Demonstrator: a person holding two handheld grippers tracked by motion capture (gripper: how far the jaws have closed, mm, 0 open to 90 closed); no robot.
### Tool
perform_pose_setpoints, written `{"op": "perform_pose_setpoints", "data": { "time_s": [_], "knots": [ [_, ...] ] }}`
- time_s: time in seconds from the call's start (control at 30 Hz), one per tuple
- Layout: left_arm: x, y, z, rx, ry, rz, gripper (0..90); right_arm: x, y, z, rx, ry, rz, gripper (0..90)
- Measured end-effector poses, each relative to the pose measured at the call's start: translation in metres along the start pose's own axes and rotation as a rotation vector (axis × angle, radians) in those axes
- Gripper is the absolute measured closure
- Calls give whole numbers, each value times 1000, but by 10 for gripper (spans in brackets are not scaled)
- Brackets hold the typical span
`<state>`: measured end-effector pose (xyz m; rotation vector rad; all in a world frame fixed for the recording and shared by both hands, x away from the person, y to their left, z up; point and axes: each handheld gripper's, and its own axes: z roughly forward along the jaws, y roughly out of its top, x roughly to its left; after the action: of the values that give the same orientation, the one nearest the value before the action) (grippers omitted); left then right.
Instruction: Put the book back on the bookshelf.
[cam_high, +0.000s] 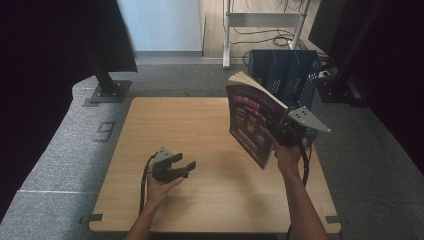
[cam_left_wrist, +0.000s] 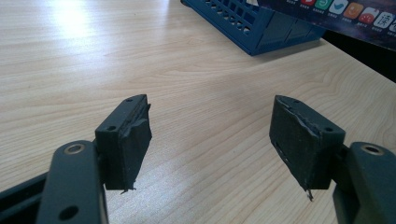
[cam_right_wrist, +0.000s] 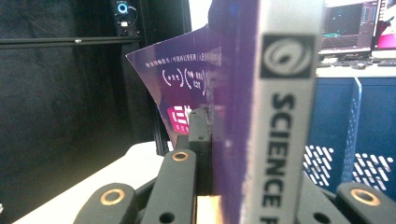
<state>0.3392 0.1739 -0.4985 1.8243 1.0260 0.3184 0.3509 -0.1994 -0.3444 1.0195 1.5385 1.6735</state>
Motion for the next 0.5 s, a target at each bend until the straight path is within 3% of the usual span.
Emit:
{"op": "perform_pose_setpoints", "data": {
  "time_s": [0.5],
  "knots": [
    [0, 0, 0, 0, -1, 0, 293, -12, 7, 1, -13, -40, 7, 817]
  ]
}}
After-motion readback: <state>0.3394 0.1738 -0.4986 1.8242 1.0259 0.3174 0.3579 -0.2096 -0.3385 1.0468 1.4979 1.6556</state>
